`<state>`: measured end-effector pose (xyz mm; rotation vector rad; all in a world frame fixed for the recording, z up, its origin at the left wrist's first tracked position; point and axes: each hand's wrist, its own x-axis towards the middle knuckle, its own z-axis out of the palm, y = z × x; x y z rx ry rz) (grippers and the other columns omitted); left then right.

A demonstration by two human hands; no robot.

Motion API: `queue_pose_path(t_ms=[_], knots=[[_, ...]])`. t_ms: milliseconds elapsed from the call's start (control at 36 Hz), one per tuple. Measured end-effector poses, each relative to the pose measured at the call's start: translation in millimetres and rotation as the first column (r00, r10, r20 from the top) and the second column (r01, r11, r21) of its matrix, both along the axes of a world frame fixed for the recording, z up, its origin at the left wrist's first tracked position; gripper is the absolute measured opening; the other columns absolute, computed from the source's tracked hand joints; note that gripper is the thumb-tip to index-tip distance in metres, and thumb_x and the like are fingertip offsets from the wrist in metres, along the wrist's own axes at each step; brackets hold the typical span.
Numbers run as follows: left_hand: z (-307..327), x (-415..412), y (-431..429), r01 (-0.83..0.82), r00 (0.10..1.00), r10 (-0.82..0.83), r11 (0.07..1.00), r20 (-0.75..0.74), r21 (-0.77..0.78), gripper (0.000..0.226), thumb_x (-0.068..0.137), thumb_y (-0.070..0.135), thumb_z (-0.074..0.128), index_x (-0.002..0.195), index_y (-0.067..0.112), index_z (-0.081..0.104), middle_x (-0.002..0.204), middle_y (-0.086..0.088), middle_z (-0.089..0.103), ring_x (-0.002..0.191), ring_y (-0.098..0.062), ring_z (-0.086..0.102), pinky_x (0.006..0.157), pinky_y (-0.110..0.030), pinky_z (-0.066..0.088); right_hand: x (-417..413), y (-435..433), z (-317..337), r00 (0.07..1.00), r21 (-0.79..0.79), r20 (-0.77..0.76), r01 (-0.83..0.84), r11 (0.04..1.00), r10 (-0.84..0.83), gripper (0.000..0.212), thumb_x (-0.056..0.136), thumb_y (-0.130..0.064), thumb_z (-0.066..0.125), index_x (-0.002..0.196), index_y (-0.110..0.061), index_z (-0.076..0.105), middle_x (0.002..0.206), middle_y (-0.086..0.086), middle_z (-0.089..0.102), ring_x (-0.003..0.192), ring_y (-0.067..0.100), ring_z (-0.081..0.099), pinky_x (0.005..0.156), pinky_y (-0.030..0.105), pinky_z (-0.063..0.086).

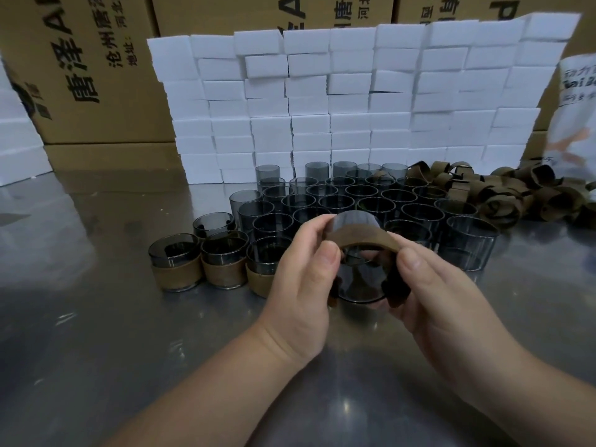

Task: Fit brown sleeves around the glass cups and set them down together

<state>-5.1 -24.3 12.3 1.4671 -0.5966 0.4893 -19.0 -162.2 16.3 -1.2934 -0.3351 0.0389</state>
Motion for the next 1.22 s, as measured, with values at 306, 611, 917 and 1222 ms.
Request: queue_pose_path(t_ms=[306, 611, 917, 1222], knots=[[-2.7, -0.3, -0.4, 0.026, 1.0, -0.027, 0.998, -0.002, -0.056, 0.064, 0.076, 0.072, 0.048, 0.113, 0.019, 0.052, 0.105, 0.008, 0.067, 0.102, -0.009, 0.061, 0.086, -0.021, 0.045, -1.2, 1.4, 1.2, 0.997, 0.013, 0.078, 0.005, 1.0, -0.006, 0.07, 0.065, -0.046, 0.071, 0.122, -0.007, 0.057, 0.102, 0.005, 0.071, 0.091, 0.017, 0.068, 0.062, 0.026, 0.052], [-4.4, 0.5, 0.3, 0.008, 1.0, -0.008, 0.999, 0.002, -0.048, 0.063, 0.076, 0.074, 0.047, 0.11, 0.022, 0.054, 0.104, 0.008, 0.066, 0.103, -0.014, 0.06, 0.089, -0.03, 0.044, -2.6, 3.1, 1.6, 0.998, 0.031, 0.059, 0.007, 1.0, -0.009, 0.106, 0.039, -0.068, 0.08, 0.125, -0.011, 0.058, 0.113, 0.011, 0.068, 0.1, 0.022, 0.067, 0.069, 0.032, 0.056], [-3.2, 0.2, 0.8, -0.001, 1.0, 0.002, 1.0, 0.028, -0.027, 0.063, 0.077, 0.073, 0.045, 0.11, 0.021, 0.054, 0.102, 0.006, 0.066, 0.1, -0.015, 0.061, 0.087, -0.032, 0.046, -4.0, 0.8, 3.2, 0.999, 0.039, 0.036, 0.035, 0.999, -0.037, 0.081, 0.059, -0.042, 0.081, 0.128, -0.009, 0.053, 0.091, 0.002, 0.071, 0.095, 0.019, 0.068, 0.065, 0.029, 0.056], [-2.5, 1.0, 1.3, -0.005, 0.999, 0.007, 1.0, 0.049, -0.023, 0.064, 0.079, 0.072, 0.045, 0.111, 0.018, 0.054, 0.101, 0.003, 0.066, 0.098, -0.016, 0.061, 0.086, -0.033, 0.046, -6.1, 1.2, 6.4, 0.999, 0.095, 0.033, -0.018, 0.995, 0.015, 0.055, 0.073, -0.029, 0.067, 0.121, -0.005, 0.056, 0.09, 0.006, 0.073, 0.087, 0.016, 0.069, 0.064, 0.025, 0.055]])
